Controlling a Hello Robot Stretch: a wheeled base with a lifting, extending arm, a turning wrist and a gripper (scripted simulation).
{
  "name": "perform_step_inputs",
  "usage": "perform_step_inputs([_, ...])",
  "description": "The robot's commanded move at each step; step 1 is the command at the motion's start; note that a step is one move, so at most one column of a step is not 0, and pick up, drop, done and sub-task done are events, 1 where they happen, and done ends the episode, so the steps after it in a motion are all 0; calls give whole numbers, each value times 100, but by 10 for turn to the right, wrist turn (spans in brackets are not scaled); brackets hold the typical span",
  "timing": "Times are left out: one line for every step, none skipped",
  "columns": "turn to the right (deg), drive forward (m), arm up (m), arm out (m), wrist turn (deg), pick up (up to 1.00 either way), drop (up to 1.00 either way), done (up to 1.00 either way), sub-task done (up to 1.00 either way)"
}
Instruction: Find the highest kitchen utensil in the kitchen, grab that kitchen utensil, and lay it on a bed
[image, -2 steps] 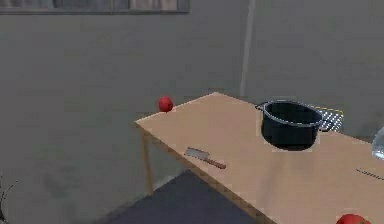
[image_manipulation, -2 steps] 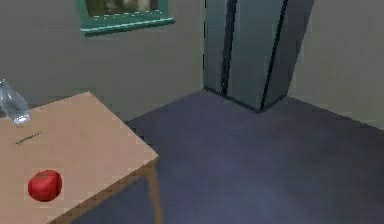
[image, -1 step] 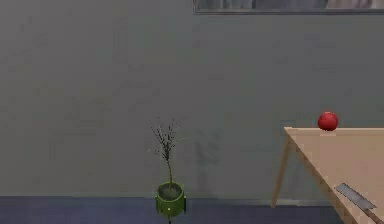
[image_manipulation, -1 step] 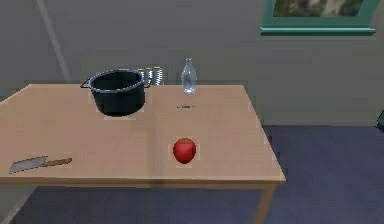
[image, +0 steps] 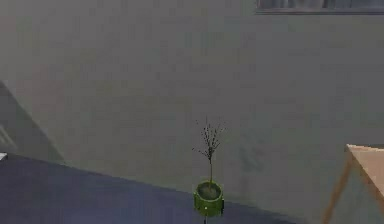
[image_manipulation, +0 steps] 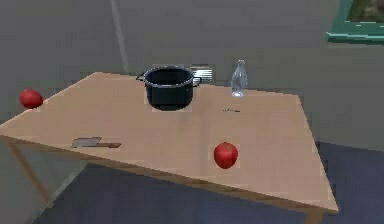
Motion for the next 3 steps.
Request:
perform_step_inputs([450,0,0,0,0,0,0,0,0])
perform_step_inputs([30,0,0,0,0,0,0,0,0])
perform_step_inputs([0,65,0,0,0,0,0,0,0])
